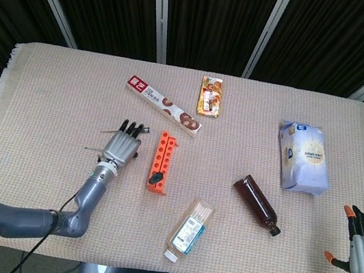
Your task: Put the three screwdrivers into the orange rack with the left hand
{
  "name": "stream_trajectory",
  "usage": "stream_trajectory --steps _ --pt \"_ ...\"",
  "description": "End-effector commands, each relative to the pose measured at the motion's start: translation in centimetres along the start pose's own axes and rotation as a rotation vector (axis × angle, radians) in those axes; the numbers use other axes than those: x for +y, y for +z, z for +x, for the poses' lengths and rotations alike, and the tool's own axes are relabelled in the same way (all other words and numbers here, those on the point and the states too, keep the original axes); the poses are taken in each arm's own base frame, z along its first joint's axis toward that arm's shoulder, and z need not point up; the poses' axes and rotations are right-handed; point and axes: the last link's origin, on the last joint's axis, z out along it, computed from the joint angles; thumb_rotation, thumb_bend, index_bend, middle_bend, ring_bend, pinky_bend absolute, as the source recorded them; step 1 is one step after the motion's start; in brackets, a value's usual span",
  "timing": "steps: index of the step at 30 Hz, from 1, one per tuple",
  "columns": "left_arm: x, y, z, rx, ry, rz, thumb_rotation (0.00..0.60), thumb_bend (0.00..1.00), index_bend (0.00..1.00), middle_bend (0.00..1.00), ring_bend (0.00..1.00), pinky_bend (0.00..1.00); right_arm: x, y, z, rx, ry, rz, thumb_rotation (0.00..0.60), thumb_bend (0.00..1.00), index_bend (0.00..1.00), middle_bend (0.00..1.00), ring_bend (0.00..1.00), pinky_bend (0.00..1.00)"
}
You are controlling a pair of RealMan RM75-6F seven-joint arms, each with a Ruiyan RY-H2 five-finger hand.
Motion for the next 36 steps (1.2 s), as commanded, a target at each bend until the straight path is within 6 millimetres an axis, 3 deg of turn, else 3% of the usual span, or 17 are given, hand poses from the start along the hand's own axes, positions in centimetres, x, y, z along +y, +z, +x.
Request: stream_trajectory --steps 1,7,12,17,18,27,36 --pt "-1.1 -0.7 1.0 0.037 -0.068 -0.003 0.600 0.40 0.60 0.00 0.00 0.00 0.0 0.0 0.0 0.001 0.000 0.001 0.600 0.00 0.00 0.00 0.00 0.00" --pt "-3.2 -3.0 4.5 0.125 -0.241 -0.038 0.600 0.40 0.62 0.00 0.00 0.00 -0.2 -0.1 0.0 0.003 0.003 0.009 0.600 0.00 0.00 0.00 0.00 0.00" --pt "-4.6 -4.9 7.3 0.176 -0.601 -0.078 0.600 0.42 0.62 0.00 0.00 0.00 -0.2 -0.2 0.0 0.006 0.003 0.011 0.600 0.00 0.00 0.00 0.00 0.00" --pt "-5.6 -5.9 8.5 0.197 -0.832 -0.122 0.600 0.44 0.62 0.01 0.00 0.00 -0.2 -0.2 0.0 0.008 0.005 0.012 0.600 0.00 0.00 0.00 0.00 0.00" --pt "-5.9 -6.2 9.0 0.207 -0.957 -0.136 0.600 0.44 0.62 0.01 0.00 0.00 -0.2 -0.3 0.0 0.008 0.006 0.012 0.600 0.00 0.00 0.00 0.00 0.00" --pt "-6.3 -6.5 9.9 0.249 -1.327 -0.280 0.600 0.45 0.60 0.02 0.00 0.00 -0.2 -0.3 0.0 0.011 0.008 0.009 0.600 0.00 0.00 0.00 0.00 0.00" --pt "-5.3 -6.3 10.4 0.284 -1.392 -0.377 0.600 0.46 0.60 0.02 0.00 0.00 -0.1 -0.3 -0.1 0.009 0.008 0.007 0.600 0.00 0.00 0.00 0.00 0.00"
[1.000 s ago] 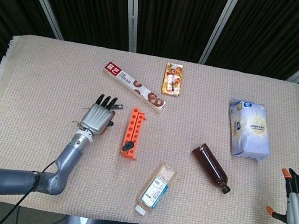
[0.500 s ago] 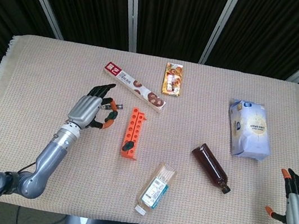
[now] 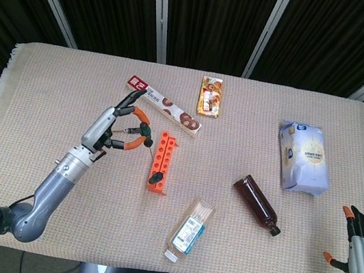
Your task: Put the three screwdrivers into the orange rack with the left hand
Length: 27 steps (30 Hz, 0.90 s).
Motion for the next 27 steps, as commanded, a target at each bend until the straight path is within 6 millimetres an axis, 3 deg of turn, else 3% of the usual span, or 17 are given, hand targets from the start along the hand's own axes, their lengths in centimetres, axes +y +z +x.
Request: stream_trajectory --steps 1,27 --pt "0.1 0.2 -0.3 0.004 -0.010 -0.029 0.600 0.46 0.60 0.02 0.00 0.00 0.0 0.0 0.0 0.001 0.000 -0.002 0.600 0.00 0.00 0.00 0.00 0.00" --pt "-1.5 0.0 -2.2 -0.060 0.094 -0.026 0.600 0.46 0.60 0.02 0.00 0.00 0.3 0.1 -0.1 -0.007 0.001 -0.012 0.600 0.00 0.00 0.00 0.00 0.00"
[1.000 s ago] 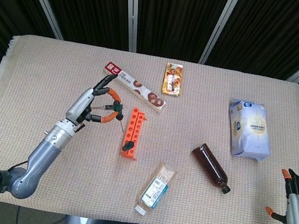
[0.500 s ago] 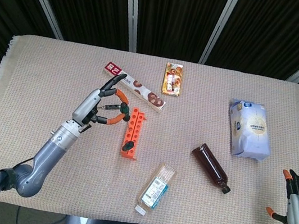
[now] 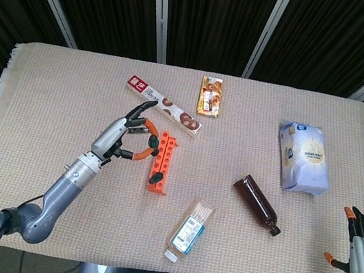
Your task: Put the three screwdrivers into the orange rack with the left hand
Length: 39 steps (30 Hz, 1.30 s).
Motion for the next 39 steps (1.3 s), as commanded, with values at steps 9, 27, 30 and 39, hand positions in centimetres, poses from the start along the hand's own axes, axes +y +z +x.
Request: stream_trajectory --steps 9,27,30,39 --pt "-0.2 0.2 0.0 0.002 0.003 0.004 0.600 0.46 0.60 0.02 0.00 0.00 -0.1 0.1 0.0 -0.002 -0.002 -0.001 0.600 0.00 0.00 0.00 0.00 0.00" --pt "-1.5 0.2 -0.9 -0.016 0.008 0.033 0.600 0.46 0.60 0.02 0.00 0.00 -0.2 0.1 -0.1 -0.008 -0.005 -0.007 0.600 0.00 0.00 0.00 0.00 0.00" --pt "-1.8 0.0 -1.2 -0.015 0.003 0.035 0.600 0.47 0.60 0.02 0.00 0.00 -0.2 0.2 -0.1 -0.009 -0.006 -0.008 0.600 0.00 0.00 0.00 0.00 0.00" --pt "-4.0 -1.2 -2.1 -0.019 0.018 0.063 0.600 0.47 0.60 0.03 0.00 0.00 -0.2 0.3 -0.1 -0.013 -0.007 -0.008 0.600 0.00 0.00 0.00 0.00 0.00"
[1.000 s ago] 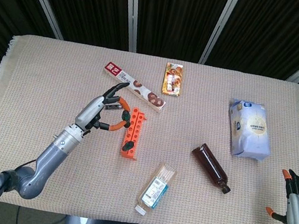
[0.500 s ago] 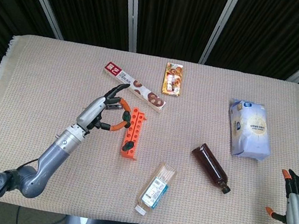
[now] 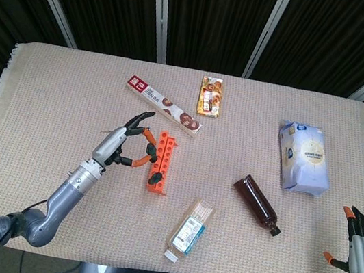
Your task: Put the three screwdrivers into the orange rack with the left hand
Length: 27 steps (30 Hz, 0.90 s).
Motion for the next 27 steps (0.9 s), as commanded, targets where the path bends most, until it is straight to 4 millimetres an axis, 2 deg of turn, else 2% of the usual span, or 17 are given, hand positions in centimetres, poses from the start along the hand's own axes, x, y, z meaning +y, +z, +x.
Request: stream_trajectory --steps 1,16,27 --pt "-0.7 -0.2 -0.4 -0.004 0.005 0.008 0.600 0.47 0.60 0.03 0.00 0.00 -0.1 0.1 0.0 -0.001 0.000 0.002 0.600 0.00 0.00 0.00 0.00 0.00" --pt "-1.8 -0.5 -1.8 0.005 0.136 -0.054 0.600 0.47 0.59 0.03 0.00 0.00 -0.1 0.1 -0.1 -0.004 -0.003 -0.004 0.600 0.00 0.00 0.00 0.00 0.00" --pt "-2.6 -0.8 -2.4 0.003 0.135 -0.047 0.600 0.47 0.58 0.03 0.00 0.00 -0.2 0.3 -0.1 -0.006 -0.005 -0.004 0.600 0.00 0.00 0.00 0.00 0.00"
